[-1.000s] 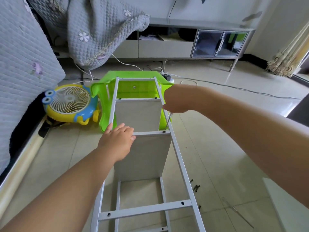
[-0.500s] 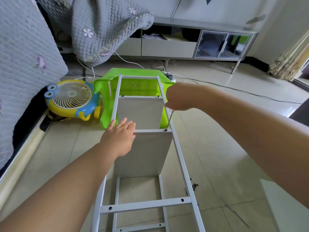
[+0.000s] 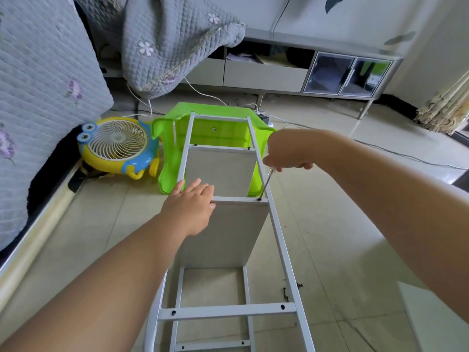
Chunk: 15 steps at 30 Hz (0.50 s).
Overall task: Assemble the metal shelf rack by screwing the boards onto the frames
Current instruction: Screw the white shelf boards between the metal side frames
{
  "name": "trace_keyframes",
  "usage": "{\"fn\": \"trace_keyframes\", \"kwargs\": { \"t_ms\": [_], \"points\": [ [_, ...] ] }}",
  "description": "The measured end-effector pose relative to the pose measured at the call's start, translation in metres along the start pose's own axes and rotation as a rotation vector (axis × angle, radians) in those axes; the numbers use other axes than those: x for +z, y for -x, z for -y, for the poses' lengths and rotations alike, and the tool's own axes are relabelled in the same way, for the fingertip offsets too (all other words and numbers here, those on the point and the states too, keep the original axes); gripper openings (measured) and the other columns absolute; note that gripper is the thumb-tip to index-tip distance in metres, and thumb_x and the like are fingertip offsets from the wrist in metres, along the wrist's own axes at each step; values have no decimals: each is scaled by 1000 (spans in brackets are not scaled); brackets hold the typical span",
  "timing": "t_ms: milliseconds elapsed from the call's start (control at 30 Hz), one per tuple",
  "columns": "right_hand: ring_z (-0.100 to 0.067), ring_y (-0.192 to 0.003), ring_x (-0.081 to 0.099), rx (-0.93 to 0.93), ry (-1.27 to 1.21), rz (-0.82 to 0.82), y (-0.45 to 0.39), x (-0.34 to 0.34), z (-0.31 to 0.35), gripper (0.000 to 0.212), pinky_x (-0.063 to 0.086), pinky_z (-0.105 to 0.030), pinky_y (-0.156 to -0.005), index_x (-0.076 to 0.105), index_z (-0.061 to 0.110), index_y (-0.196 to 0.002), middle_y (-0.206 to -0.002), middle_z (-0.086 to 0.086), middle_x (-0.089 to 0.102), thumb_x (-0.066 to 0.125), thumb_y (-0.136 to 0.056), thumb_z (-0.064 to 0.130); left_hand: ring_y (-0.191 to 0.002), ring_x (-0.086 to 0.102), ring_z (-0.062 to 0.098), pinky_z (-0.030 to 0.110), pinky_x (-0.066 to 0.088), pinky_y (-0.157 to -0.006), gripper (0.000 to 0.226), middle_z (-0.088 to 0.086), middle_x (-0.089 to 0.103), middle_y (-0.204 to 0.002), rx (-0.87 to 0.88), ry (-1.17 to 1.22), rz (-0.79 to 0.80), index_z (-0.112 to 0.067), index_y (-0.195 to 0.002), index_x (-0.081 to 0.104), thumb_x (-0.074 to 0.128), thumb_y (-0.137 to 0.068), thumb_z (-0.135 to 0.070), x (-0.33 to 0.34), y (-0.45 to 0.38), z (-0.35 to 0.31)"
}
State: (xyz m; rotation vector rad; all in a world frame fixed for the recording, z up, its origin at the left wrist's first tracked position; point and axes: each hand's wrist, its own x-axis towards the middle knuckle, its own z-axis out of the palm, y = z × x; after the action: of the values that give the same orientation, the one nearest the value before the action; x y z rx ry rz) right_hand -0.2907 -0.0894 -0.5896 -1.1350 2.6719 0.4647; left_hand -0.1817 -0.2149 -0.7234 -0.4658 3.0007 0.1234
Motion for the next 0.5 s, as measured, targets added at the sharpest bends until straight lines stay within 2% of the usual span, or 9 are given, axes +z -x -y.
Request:
{"fn": "trace_keyframes", "kwargs": {
  "t_ms": [67, 100, 167, 233, 267, 333, 400, 500],
  "points": [
    [-10, -23, 41, 6, -4, 17, -1, 2, -2, 38, 38, -22, -50, 47, 7, -60, -31, 2, 42, 39, -95, 22, -145, 3, 12, 36, -2, -116, 48, -4, 14, -156, 2, -1, 5, -15, -147, 13, 22, -102, -29, 1, 1, 0],
    [-13, -33, 46, -25, -1, 16, 0, 2, -3, 35, 38, -24, -52, 48, 7, -67, -35, 4, 46, 41, -95, 27, -145, 3, 12, 36, -2, -116, 48, -4, 14, -156, 2, 0, 7, -15, -147, 13, 21, -102, -29, 1, 1, 0],
    [-16, -48, 49, -86, -39, 51, 6, 1, -2, 17, 34, -23, -48, 46, 11, -86, -62, 1, 54, 46, -92, 27, -145, 3, 12, 36, -2, -116, 47, -4, 14, -156, 5, 4, 10, -15, -147, 14, 21, -102, -28, 0, 1, 1],
    [-20, -62, 54, -146, -8, 75, 10, 0, -2, 10, 30, -22, -46, 46, 14, -85, -82, -5, 57, 46, -92, 21, -145, 3, 12, 36, -1, -116, 46, -4, 15, -155, 9, 2, 4, -15, -146, 16, 21, -102, -28, -1, 1, 0],
    [-23, -70, 55, -171, 31, 54, 9, 1, -1, 15, 29, -21, -46, 46, 13, -80, -83, -6, 58, 45, -93, 21, -145, 4, 12, 36, -1, -116, 46, -4, 16, -155, 10, 2, 3, -15, -145, 17, 21, -102, -28, -1, 1, 0],
    [-25, -77, 49, -177, 98, -26, 7, 3, -1, 30, 28, -22, -50, 44, 11, -70, -71, -4, 50, 43, -95, 26, -145, 4, 13, 36, 0, -116, 45, -4, 17, -155, 12, 6, 9, -15, -145, 18, 21, -102, -29, -2, 0, 0],
    [-22, -74, 42, -126, 134, -83, 3, 6, -4, 40, 31, -26, -59, 42, 9, -62, -61, 0, 38, 39, -97, 29, -145, 5, 12, 36, 0, -116, 45, -4, 18, -155, 15, 2, 16, -15, -145, 19, 21, -102, -29, -2, 0, 0],
    [-19, -68, 44, -56, 90, -64, 0, 9, -10, 46, 33, -24, -68, 60, 8, -64, -56, 2, 39, 36, -98, 29, -144, 10, 11, 36, 2, -115, 44, -4, 23, -153, 39, -3, 6, -16, -143, 23, 21, -102, -30, -3, 1, 2]
  ]
}}
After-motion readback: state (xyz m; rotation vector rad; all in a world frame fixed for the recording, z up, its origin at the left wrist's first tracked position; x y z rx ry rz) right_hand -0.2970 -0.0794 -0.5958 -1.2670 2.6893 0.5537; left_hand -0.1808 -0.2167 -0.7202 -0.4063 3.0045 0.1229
